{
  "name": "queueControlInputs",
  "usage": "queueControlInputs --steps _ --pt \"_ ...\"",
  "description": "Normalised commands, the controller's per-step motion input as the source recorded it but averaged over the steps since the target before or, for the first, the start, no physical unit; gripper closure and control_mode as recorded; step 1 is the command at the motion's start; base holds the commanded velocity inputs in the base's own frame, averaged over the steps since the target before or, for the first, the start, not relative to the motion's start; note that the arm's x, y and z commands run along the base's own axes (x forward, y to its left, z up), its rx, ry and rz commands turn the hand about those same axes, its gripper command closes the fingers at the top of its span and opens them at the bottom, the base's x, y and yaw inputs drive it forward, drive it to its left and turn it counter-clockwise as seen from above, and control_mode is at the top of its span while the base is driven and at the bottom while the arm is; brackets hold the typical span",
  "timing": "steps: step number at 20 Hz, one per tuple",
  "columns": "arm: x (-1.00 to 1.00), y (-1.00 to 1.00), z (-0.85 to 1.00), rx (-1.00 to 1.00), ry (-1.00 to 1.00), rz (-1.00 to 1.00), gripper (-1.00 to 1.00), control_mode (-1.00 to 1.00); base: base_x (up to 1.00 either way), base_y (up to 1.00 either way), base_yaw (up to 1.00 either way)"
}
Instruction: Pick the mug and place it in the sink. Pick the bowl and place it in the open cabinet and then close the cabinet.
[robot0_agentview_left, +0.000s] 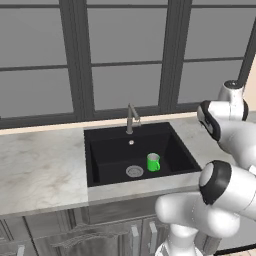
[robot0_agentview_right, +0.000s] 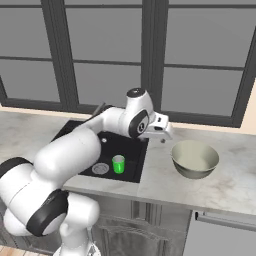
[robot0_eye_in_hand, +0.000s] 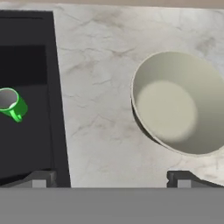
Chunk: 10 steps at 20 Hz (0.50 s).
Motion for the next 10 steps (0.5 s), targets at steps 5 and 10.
queueControlInputs --steps 5,10 --pt "0.00 -0.24 -0.03 0.00 0.02 0.00 -1.00 -1.00 0.00 0.00 0.00" --pt "0.00 -0.22 -0.13 0.00 0.00 0.00 -1.00 -1.00 0.00 0.00 0.00"
